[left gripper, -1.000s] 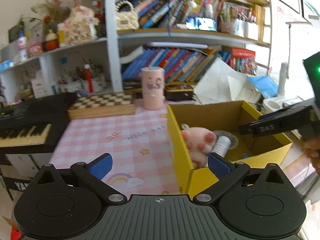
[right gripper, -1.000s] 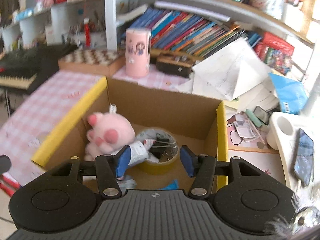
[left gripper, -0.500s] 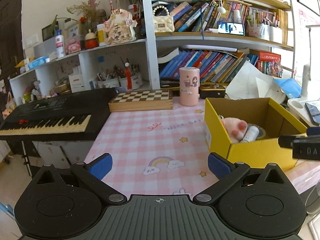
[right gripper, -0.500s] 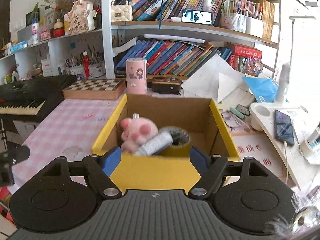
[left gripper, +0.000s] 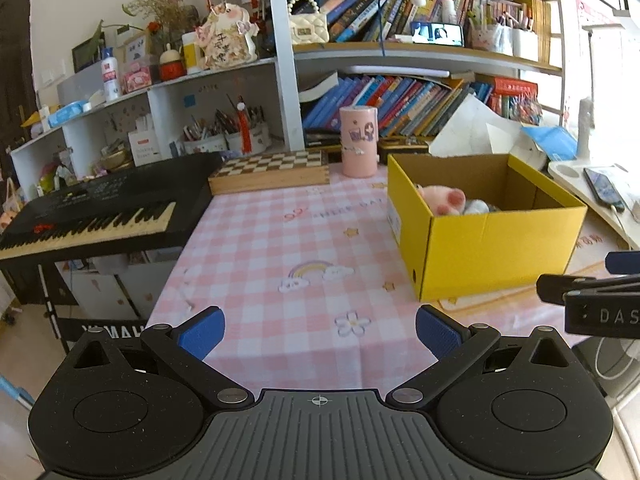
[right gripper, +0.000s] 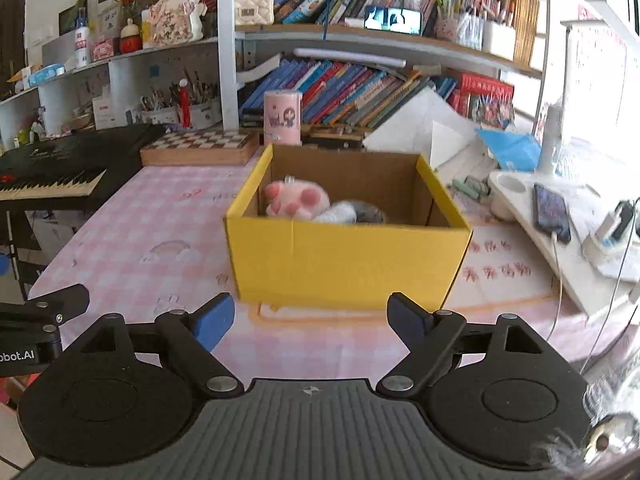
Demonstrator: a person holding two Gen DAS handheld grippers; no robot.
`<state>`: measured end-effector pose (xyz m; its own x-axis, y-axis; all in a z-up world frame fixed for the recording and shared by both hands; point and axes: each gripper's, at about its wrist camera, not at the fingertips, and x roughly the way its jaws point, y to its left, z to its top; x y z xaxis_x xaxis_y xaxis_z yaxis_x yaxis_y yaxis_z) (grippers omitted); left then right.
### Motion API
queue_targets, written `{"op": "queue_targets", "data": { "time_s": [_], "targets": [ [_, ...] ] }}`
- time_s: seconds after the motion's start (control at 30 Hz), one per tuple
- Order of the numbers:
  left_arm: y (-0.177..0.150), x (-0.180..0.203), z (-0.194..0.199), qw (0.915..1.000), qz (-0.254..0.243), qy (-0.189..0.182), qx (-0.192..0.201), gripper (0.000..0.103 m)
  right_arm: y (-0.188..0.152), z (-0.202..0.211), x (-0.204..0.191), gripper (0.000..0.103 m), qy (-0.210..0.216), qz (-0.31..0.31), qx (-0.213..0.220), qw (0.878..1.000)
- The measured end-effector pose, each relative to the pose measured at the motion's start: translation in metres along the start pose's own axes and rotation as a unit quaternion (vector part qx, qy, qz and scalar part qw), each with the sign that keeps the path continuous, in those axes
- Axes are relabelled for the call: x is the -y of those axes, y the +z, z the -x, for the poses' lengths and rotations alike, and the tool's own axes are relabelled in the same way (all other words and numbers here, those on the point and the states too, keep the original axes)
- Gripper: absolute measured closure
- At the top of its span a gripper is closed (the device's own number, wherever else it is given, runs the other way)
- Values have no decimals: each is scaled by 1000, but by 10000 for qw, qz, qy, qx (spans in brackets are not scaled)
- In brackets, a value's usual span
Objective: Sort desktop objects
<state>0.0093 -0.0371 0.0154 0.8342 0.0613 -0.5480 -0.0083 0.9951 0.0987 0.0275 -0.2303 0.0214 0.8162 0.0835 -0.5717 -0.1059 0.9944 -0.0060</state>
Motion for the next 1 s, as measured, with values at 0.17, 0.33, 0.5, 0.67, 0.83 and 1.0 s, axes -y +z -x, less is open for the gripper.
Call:
{"op": "queue_targets", "data": {
  "time_s": [0.17, 0.33, 0.5, 0.67, 0.83, 1.0],
  "targets": [
    [-9, -3, 10, 10000, 20, 12, -70, 0, -12, 10, -6, 17, 106, -49, -134, 9998],
    [-17, -5, 17, 9999, 22, 18, -117, 0, -21, 19, -9, 17, 153, -71, -194, 9997],
    [-21, -4, 22, 9999, -10, -27, -144, 0, -27, 24, -13, 17, 180, -72, -257, 9995],
    [-25, -5, 26, 9998, 1, -53, -174, 0, -31, 27, -15, 17, 208, -93, -311, 9993],
    [-28, -5, 29, 9998, -33, -89, -199, 0, -36, 30, -19, 9, 235, -78, -382, 9990],
    [-32, -7, 32, 9996, -68, -136, -223, 0, -43, 34, -23, 4, 266, -74, -411, 9988]
  ]
}}
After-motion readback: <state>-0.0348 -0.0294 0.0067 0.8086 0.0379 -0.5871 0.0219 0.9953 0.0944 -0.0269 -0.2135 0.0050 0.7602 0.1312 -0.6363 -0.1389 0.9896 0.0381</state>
